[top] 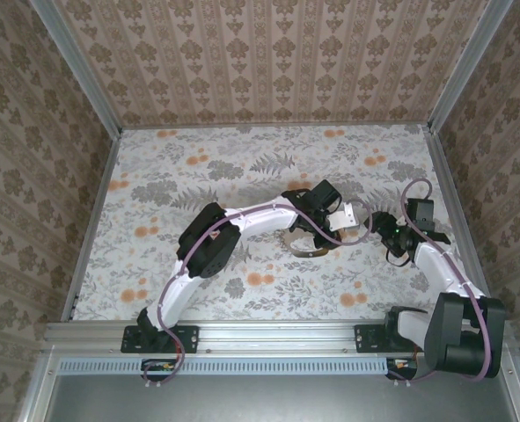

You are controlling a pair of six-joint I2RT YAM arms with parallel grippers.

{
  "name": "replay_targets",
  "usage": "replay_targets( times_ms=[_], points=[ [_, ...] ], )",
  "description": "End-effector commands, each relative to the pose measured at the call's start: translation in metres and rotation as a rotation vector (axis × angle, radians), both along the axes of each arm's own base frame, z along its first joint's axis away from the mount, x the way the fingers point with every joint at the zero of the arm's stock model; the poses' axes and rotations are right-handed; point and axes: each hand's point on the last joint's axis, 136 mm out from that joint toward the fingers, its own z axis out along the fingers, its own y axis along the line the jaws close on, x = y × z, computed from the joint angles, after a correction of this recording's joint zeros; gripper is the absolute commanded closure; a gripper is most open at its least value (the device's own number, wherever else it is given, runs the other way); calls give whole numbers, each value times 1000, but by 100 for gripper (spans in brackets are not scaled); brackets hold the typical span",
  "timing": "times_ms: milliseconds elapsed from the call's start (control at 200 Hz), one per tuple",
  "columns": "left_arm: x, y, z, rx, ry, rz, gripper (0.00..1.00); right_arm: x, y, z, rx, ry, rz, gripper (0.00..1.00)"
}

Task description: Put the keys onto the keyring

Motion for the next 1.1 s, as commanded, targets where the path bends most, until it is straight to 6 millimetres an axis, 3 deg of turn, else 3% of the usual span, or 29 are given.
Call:
replay_targets(
  times_ms=[0, 1095],
  points=[
    [5, 1, 5, -31, 34, 20, 86, -1, 1, 2, 22, 1, 4, 23],
    [-2, 6, -16, -7, 94, 12, 87, -4, -2, -10, 50, 14, -7, 23]
  ],
)
